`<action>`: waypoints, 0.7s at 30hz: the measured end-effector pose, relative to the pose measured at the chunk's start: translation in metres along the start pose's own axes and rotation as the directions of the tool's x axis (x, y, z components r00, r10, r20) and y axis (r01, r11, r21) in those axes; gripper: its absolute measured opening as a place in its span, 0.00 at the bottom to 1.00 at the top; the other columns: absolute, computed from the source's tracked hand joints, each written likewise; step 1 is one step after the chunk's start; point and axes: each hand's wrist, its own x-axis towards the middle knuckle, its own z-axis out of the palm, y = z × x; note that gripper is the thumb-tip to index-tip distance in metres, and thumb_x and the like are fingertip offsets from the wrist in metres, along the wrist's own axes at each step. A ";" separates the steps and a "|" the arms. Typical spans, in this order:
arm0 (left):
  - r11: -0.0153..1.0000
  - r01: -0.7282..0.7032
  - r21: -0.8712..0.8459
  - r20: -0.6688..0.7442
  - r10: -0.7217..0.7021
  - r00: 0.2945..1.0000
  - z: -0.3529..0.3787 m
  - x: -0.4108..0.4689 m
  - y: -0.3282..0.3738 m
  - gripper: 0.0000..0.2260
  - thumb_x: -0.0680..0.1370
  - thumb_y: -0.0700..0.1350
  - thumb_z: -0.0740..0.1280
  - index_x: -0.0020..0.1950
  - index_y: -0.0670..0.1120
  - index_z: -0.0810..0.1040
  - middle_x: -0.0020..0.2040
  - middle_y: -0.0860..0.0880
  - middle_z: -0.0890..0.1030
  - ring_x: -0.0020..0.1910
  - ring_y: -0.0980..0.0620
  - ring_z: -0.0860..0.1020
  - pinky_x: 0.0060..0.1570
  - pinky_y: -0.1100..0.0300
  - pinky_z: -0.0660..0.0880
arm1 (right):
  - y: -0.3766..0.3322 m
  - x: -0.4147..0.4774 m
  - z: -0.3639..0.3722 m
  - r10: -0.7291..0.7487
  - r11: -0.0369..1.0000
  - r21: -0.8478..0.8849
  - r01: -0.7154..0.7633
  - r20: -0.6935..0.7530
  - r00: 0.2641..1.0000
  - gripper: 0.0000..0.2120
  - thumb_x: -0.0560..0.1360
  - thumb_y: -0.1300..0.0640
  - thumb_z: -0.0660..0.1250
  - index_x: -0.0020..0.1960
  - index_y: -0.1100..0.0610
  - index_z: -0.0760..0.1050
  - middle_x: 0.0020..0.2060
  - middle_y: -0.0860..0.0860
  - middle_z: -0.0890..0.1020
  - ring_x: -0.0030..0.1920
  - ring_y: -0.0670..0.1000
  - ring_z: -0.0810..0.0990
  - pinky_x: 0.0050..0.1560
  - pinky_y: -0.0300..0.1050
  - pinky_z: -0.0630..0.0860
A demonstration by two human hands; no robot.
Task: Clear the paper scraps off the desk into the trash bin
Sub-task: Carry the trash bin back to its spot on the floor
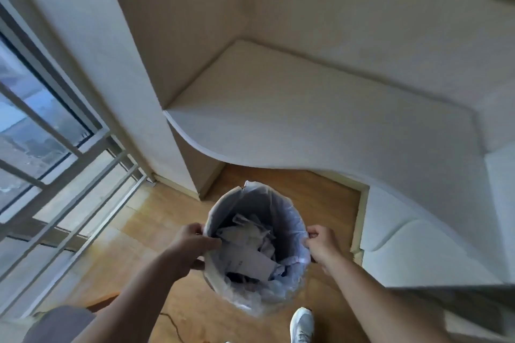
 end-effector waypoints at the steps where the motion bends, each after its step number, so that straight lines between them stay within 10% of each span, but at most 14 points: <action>1: 0.999 -0.004 0.035 -0.001 0.004 1.000 0.015 0.006 -0.001 0.10 0.71 0.34 0.72 0.50 0.38 0.77 0.47 0.37 0.81 0.45 0.37 0.82 0.39 0.41 0.83 | 0.013 -0.002 -0.009 0.035 0.999 0.003 -0.035 -0.019 0.999 0.13 0.70 0.66 0.68 0.54 0.60 0.79 0.49 0.58 0.83 0.50 0.59 0.81 0.49 0.51 0.79; 5: 0.993 0.016 0.116 0.030 -0.019 0.999 0.088 0.041 -0.018 0.10 0.71 0.42 0.75 0.45 0.40 0.78 0.41 0.39 0.82 0.38 0.42 0.82 0.30 0.50 0.81 | 0.076 0.004 -0.038 0.157 0.988 -0.003 -0.157 -0.081 0.984 0.06 0.72 0.64 0.65 0.44 0.54 0.76 0.45 0.55 0.82 0.46 0.57 0.80 0.48 0.52 0.79; 9: 0.985 0.126 0.117 0.080 -0.136 0.988 0.165 0.098 -0.052 0.16 0.70 0.50 0.76 0.48 0.40 0.79 0.44 0.39 0.84 0.41 0.41 0.83 0.28 0.54 0.79 | 0.156 0.049 -0.054 0.255 0.966 -0.006 -0.257 -0.103 0.961 0.09 0.75 0.63 0.63 0.54 0.57 0.75 0.50 0.56 0.80 0.50 0.57 0.80 0.52 0.55 0.80; 16: 0.952 0.237 0.195 0.139 -0.266 0.954 0.297 0.226 -0.127 0.03 0.63 0.38 0.67 0.34 0.42 0.79 0.31 0.45 0.79 0.33 0.43 0.76 0.30 0.53 0.78 | 0.291 0.158 -0.063 0.336 0.941 0.028 -0.336 -0.168 0.927 0.08 0.73 0.70 0.60 0.41 0.60 0.76 0.40 0.56 0.79 0.40 0.55 0.77 0.32 0.40 0.69; 21: 0.954 0.193 0.229 0.179 -0.236 0.955 0.361 0.296 -0.158 0.02 0.61 0.38 0.66 0.31 0.44 0.78 0.26 0.49 0.77 0.30 0.46 0.74 0.29 0.55 0.77 | 0.361 0.222 -0.060 0.344 0.939 0.100 -0.329 -0.248 0.906 0.10 0.72 0.71 0.60 0.47 0.66 0.79 0.46 0.63 0.82 0.47 0.63 0.81 0.41 0.49 0.77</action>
